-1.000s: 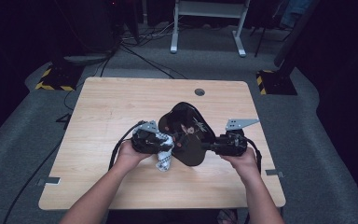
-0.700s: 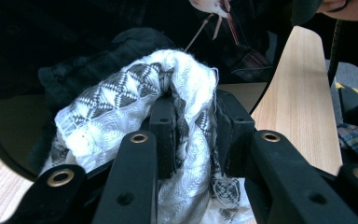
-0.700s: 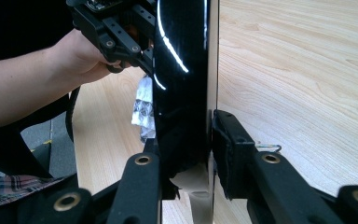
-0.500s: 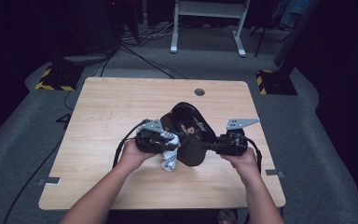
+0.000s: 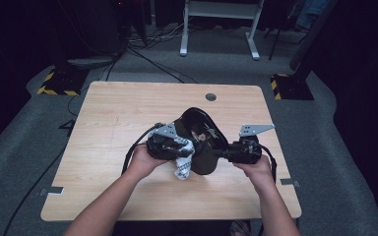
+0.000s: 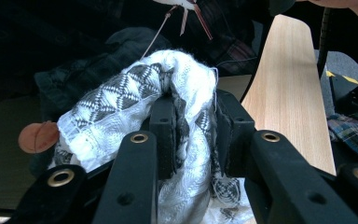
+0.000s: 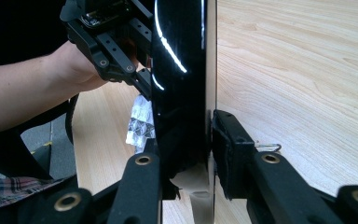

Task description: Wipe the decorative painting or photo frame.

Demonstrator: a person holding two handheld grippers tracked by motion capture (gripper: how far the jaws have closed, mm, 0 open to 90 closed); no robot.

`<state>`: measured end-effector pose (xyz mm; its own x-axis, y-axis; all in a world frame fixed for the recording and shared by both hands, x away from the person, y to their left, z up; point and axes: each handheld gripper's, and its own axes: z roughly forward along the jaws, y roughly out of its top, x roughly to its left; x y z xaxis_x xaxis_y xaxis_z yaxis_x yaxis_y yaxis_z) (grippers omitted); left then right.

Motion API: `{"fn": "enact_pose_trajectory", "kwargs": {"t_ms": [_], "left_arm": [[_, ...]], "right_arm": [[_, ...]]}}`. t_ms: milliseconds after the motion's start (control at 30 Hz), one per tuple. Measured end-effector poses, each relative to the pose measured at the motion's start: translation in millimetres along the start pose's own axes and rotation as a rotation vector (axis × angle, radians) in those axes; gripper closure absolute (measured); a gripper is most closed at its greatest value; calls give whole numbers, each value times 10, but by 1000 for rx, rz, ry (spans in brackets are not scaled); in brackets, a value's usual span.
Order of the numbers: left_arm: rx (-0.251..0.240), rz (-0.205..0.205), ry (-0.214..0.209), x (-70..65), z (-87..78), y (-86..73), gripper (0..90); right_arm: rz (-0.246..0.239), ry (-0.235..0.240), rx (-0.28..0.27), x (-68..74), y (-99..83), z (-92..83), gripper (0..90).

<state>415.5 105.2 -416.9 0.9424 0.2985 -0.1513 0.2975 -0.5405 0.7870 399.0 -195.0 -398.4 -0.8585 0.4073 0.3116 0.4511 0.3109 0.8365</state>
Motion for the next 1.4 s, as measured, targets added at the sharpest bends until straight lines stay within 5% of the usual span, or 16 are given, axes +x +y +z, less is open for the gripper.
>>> {"fn": "enact_pose_trajectory", "kwargs": {"t_ms": [367, 600, 833, 967, 1167, 1400], "left_arm": [[16, -77, -49, 1, 286, -358, 725], [55, -79, -39, -12, 311, -327, 723], [14, -51, -12, 5, 94, -90, 722], [-4, -69, -27, 30, 144, -200, 724], [34, -109, -45, 81, 294, -411, 725], [52, -88, -12, 46, 271, -345, 722]], "right_arm": [[3, -2, 0, -3, 1, -3, 730], [1, -4, 1, 1, 3, -2, 730], [2, -1, 4, -11, 7, -7, 730], [-1, -1, 5, -11, 10, -5, 729], [4, -6, 2, -10, 8, -9, 728], [4, 0, 1, -26, 7, -13, 728]]}}
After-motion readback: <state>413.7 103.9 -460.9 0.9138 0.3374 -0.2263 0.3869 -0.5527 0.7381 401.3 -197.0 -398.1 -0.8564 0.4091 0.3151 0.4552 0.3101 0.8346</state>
